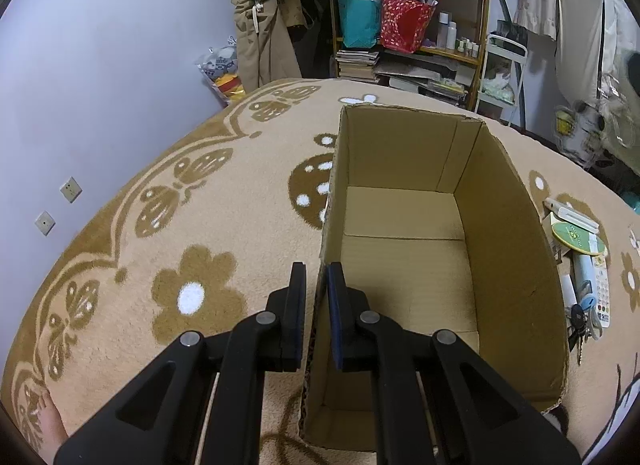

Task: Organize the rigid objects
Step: 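Carry the coin purse into the box and open the right gripper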

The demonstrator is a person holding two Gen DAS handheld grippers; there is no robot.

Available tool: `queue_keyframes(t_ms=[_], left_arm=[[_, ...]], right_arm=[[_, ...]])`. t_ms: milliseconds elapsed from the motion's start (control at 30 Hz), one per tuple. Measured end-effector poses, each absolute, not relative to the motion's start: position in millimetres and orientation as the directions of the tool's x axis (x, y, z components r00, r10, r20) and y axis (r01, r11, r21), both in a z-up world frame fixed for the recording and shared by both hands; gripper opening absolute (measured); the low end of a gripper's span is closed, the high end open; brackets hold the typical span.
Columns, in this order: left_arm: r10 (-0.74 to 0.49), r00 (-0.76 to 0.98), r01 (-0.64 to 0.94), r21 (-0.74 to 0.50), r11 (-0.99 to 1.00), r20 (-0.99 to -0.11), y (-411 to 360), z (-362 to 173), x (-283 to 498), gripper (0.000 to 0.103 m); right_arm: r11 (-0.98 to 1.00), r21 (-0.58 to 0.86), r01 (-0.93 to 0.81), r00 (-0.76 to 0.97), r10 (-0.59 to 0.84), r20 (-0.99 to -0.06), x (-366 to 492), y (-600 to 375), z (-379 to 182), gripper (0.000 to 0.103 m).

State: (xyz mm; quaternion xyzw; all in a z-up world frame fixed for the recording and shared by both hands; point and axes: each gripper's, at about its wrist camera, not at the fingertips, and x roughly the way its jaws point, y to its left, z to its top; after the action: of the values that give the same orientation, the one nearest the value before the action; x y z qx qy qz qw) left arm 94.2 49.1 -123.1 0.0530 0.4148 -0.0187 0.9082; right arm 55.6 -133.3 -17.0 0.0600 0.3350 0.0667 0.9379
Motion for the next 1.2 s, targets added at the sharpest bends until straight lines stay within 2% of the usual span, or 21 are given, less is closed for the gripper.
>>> queue_keyframes(t_ms=[300,533,1067,1200], left_arm=[[-0.003,0.66,0.086,0.071,0.994,-0.751,54.2,-124.4,93.5,0.01],[-0.007,0.66,0.085,0.066,0.994,-0.751,54.6,-124.5,93.5,0.01],[-0.029,0.652,0.099,0.047,0.994,-0.758,55.2,-126.5,94.3,0.011],[0.0,0.657,0.086,0.075,0.993,-0.754,53.3,-127.0,93.8,0.01]], right_arm=[[0.967,0.213,-0.141,0.662,0.252,-0.706,65.6,-112.1,-72.2,0.057],[0.951,0.259,-0.167,0.611,0.306,-0.73,58.9,-112.6,-100.3,0.057],[0.942,0.282,-0.181,0.626,0.332,-0.706,57.0,-112.9,-101.0,0.057],[0.95,0.261,-0.17,0.642,0.308,-0.702,53.4,-116.6,-93.6,0.057]])
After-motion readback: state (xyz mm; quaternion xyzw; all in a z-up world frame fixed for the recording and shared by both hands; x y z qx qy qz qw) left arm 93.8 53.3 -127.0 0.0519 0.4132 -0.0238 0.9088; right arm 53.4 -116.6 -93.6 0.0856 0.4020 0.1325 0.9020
